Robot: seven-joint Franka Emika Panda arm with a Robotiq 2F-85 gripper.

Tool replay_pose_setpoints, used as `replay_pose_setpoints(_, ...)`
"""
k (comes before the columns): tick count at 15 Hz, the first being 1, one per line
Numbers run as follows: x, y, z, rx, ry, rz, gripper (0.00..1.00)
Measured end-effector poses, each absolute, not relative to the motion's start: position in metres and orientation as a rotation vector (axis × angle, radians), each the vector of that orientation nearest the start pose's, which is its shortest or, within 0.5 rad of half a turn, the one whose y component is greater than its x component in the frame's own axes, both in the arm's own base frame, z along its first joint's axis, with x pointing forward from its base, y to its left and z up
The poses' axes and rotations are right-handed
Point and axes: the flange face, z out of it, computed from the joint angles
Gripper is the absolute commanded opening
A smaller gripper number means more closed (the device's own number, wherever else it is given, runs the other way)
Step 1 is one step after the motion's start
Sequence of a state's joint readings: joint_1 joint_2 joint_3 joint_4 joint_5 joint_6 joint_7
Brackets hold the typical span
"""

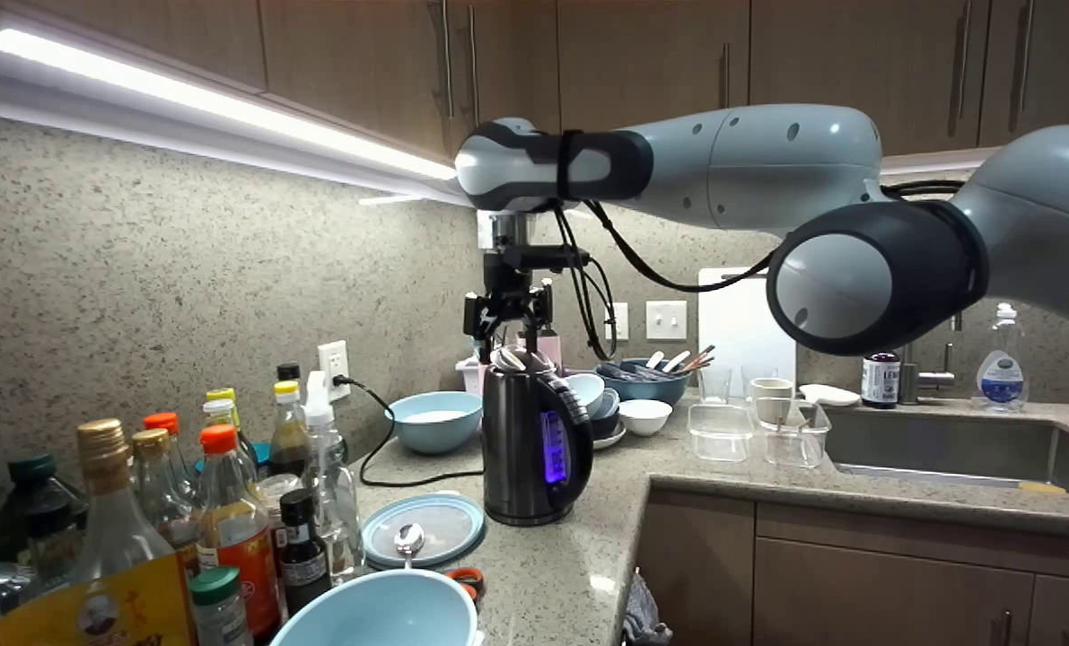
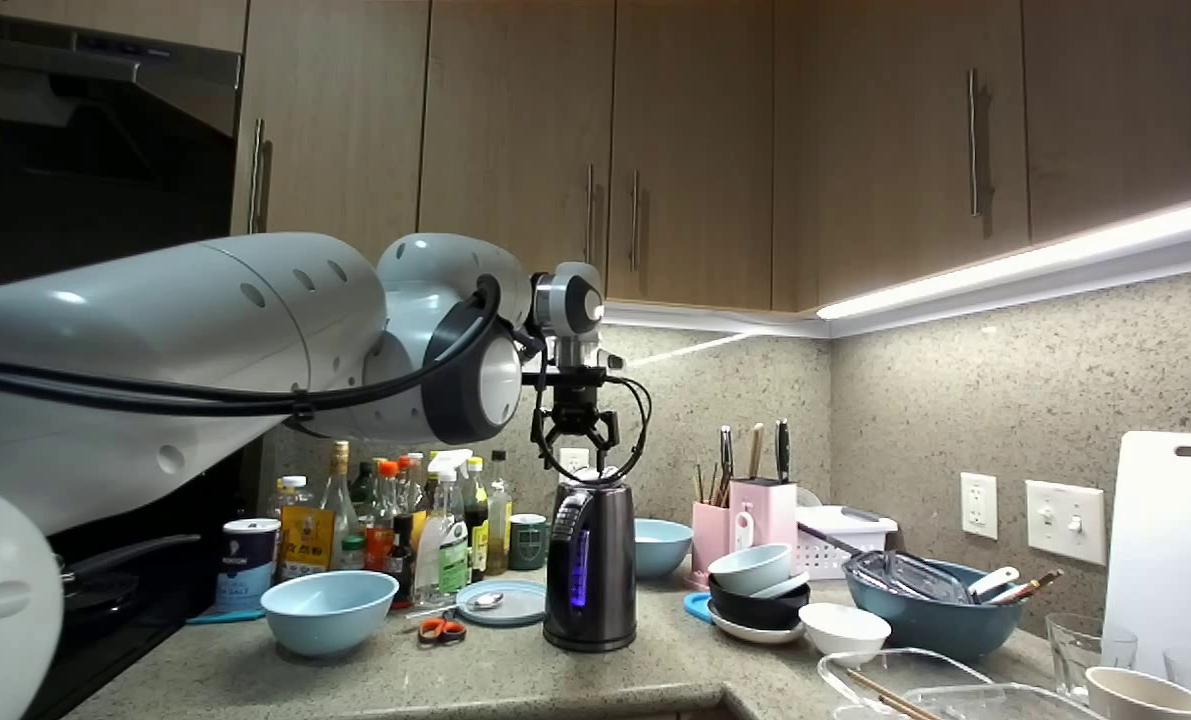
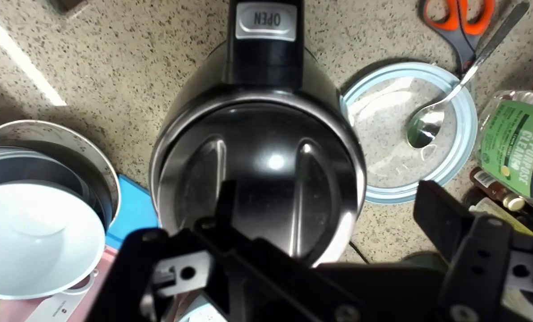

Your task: Close the kettle

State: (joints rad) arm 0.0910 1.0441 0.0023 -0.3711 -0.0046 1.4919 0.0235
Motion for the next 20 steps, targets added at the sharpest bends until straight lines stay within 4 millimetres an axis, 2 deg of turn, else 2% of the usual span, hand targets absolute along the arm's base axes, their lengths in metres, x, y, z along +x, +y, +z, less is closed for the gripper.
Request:
replay_pose_setpoints(6, 0.777, 0.075, 0.45, -3.129, -0.169, -0.12, 1.0)
replay_pose_setpoints(16, 0.781, 0.062, 0.424, -3.118, -0.152, -0.058, 1.0)
replay_pose_setpoints(20, 0.78, 0.06, 0.423, -3.125, -0.148, -0.038, 1.0)
